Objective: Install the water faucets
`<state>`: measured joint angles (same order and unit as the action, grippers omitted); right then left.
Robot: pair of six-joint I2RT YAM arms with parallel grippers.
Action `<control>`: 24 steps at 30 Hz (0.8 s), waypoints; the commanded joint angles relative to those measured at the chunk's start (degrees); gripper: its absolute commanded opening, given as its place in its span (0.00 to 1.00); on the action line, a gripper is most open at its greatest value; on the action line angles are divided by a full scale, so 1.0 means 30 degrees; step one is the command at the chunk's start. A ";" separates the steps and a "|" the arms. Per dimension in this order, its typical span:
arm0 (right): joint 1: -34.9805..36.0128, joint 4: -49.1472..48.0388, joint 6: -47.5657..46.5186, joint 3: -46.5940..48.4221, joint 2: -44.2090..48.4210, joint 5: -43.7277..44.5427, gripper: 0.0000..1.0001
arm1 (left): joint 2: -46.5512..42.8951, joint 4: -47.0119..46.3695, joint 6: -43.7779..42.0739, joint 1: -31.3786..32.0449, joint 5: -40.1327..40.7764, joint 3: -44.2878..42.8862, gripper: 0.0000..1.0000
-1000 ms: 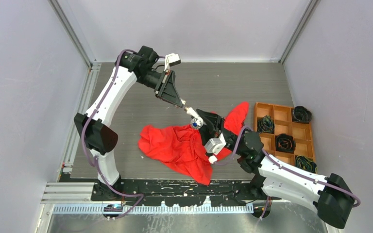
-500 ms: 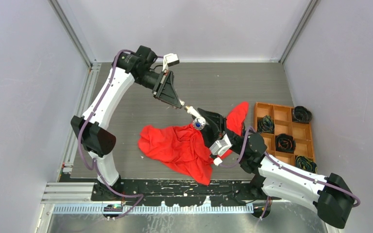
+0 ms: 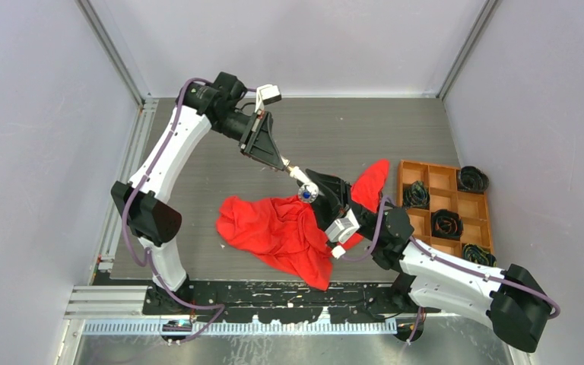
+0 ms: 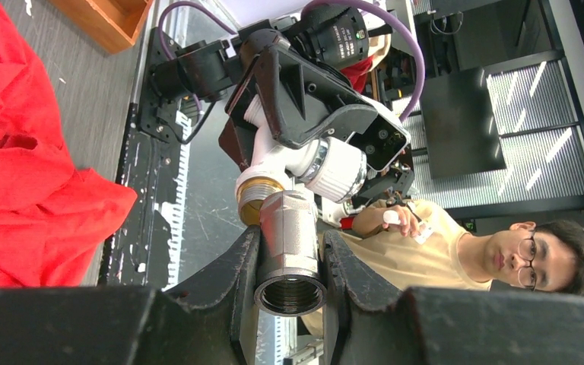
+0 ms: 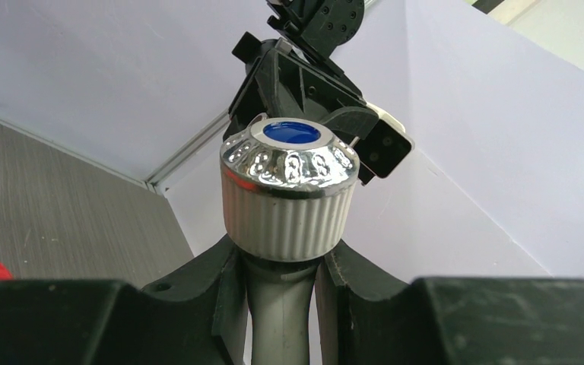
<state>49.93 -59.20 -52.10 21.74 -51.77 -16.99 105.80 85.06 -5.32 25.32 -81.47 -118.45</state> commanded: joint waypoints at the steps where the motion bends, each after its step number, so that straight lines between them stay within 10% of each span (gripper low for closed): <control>1: 0.0056 -0.2015 0.0094 0.0572 0.0175 0.0144 0.00 | -0.0681 0.5471 -0.2140 0.0100 -0.5391 0.0102 0.00; 24: -0.0807 0.0379 0.2074 0.1295 0.0945 -0.1634 0.00 | -0.3754 0.5581 -0.5932 -0.2409 -0.5362 0.4143 0.00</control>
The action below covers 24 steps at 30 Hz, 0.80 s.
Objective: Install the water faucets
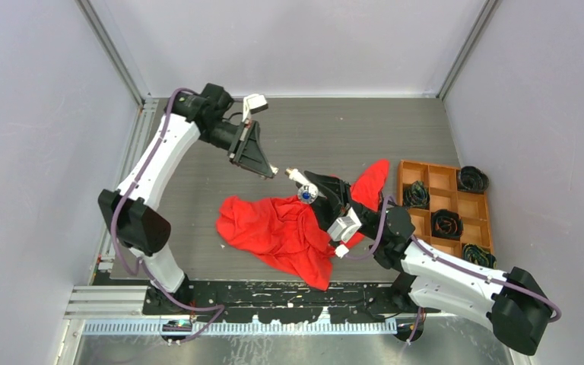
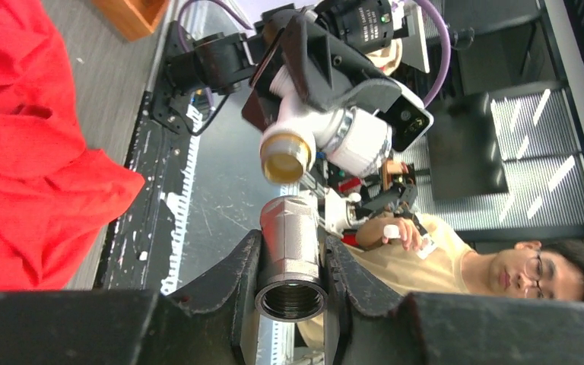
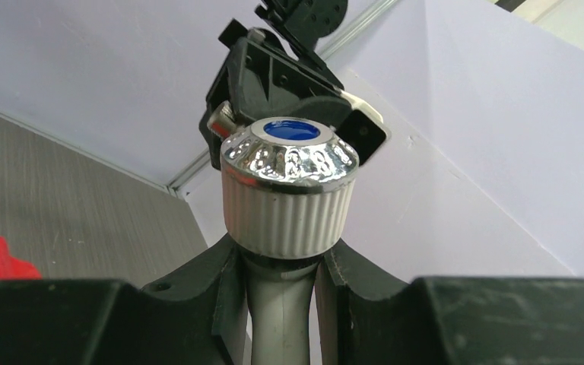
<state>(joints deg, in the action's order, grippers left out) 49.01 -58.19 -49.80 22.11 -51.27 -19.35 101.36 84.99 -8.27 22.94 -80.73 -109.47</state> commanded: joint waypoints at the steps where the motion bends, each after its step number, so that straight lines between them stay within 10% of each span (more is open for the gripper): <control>1: -0.0713 0.0367 0.1769 0.1264 0.0885 -0.1100 0.00 | -0.2470 0.5596 -0.5178 -0.1916 -0.5610 0.1454 0.00; 24: -0.2958 0.1597 0.5976 0.4321 -0.2529 -0.6811 0.00 | -0.5248 0.5640 -0.6494 -0.7247 -0.5526 0.4735 0.00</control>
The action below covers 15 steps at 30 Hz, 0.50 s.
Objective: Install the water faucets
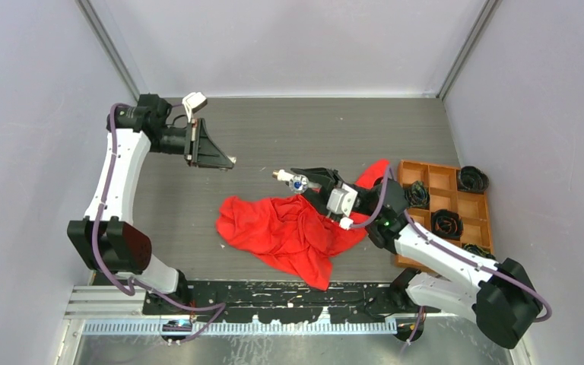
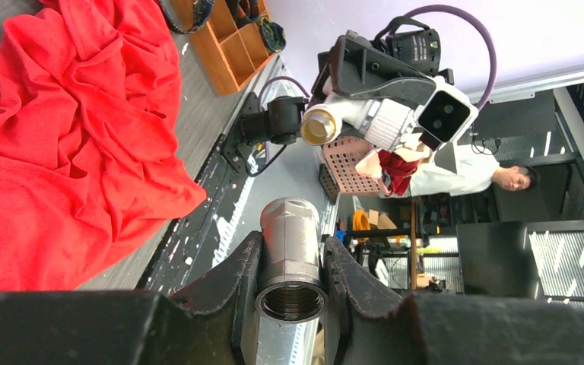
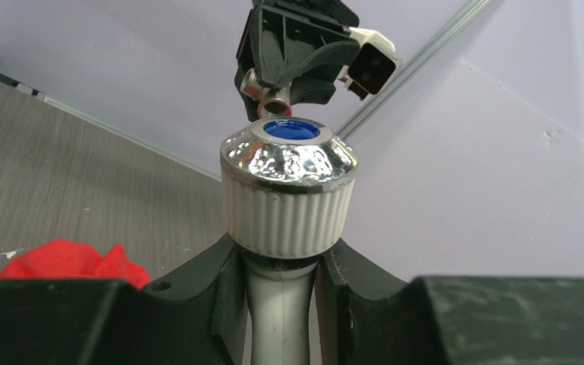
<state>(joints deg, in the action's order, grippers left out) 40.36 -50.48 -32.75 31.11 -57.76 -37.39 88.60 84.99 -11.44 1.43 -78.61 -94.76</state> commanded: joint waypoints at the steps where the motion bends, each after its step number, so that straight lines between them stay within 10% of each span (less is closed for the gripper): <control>1: -0.0091 -0.0945 0.0247 0.1461 -0.0522 -0.0922 0.00 | -0.1000 0.5630 -0.5388 -0.0087 -0.6215 -0.0182 0.00; 15: -0.0088 -0.1161 0.0138 0.2637 -0.1726 -0.1428 0.00 | 0.3374 0.5631 -0.3310 -0.0067 -0.6168 -0.9487 0.00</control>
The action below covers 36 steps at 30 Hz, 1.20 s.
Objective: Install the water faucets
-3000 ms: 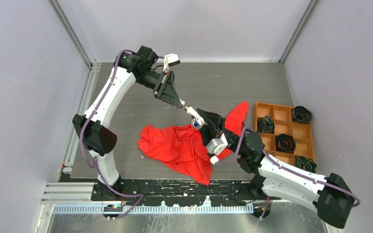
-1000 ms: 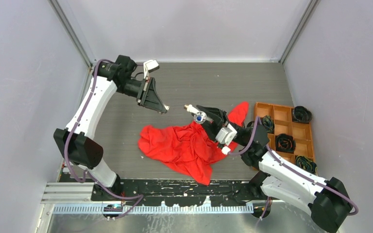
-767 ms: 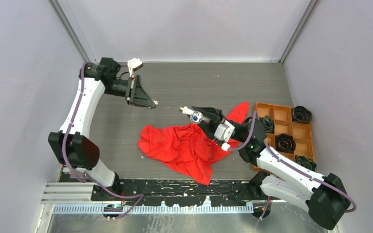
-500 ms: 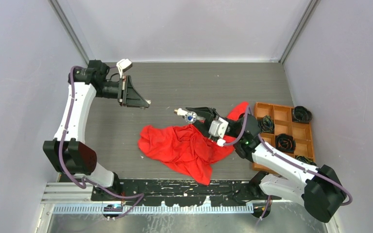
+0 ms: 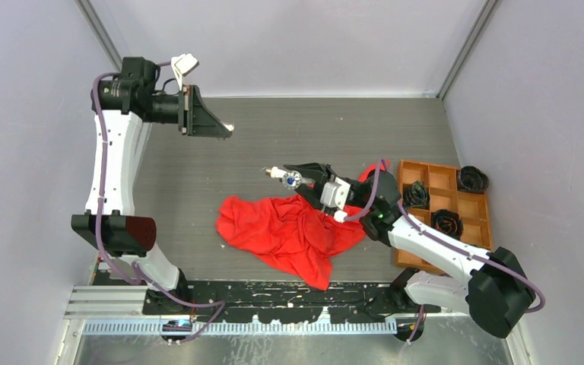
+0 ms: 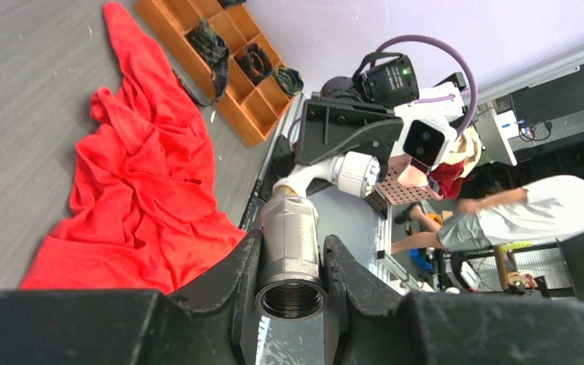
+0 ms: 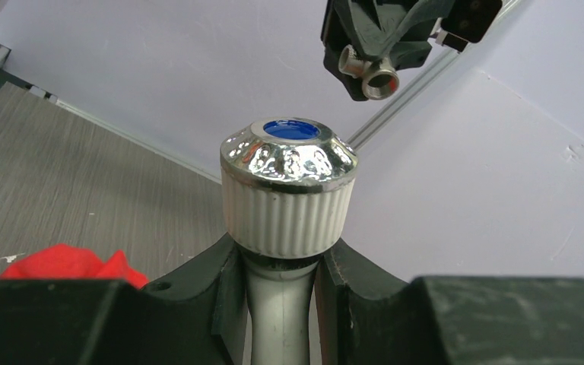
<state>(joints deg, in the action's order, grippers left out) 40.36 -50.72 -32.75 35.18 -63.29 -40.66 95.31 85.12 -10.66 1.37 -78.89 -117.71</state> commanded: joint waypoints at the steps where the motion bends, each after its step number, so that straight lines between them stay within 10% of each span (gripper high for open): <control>1: -0.0071 -0.0813 0.0089 0.1413 0.0150 -0.0398 0.00 | 0.1491 0.5596 -0.3473 -0.0023 -0.6064 -0.2291 0.00; 20: -0.0046 -0.0377 0.1183 0.2180 0.0291 -0.1694 0.00 | 0.4524 0.3423 -0.1843 0.0527 -0.5212 -1.2721 0.00; 24: -0.0061 0.0322 0.0916 0.2096 0.0800 -0.1511 0.00 | 0.0598 -0.8498 0.6766 0.2848 0.6775 -0.7531 0.00; 28: -0.0037 0.0661 0.0581 0.1746 0.1240 -0.1026 0.00 | -0.4669 -2.4688 1.5276 0.1455 0.6076 0.2711 0.00; 36: -0.0046 0.2376 -0.0981 0.1070 0.2755 -0.0108 0.00 | -0.3683 -2.8968 2.4410 0.0717 0.1057 0.5455 0.00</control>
<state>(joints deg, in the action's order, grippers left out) 40.36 -43.48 -33.15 38.94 -57.49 -43.29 83.96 19.97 40.84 3.07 -67.37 -108.51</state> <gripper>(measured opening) 0.373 0.288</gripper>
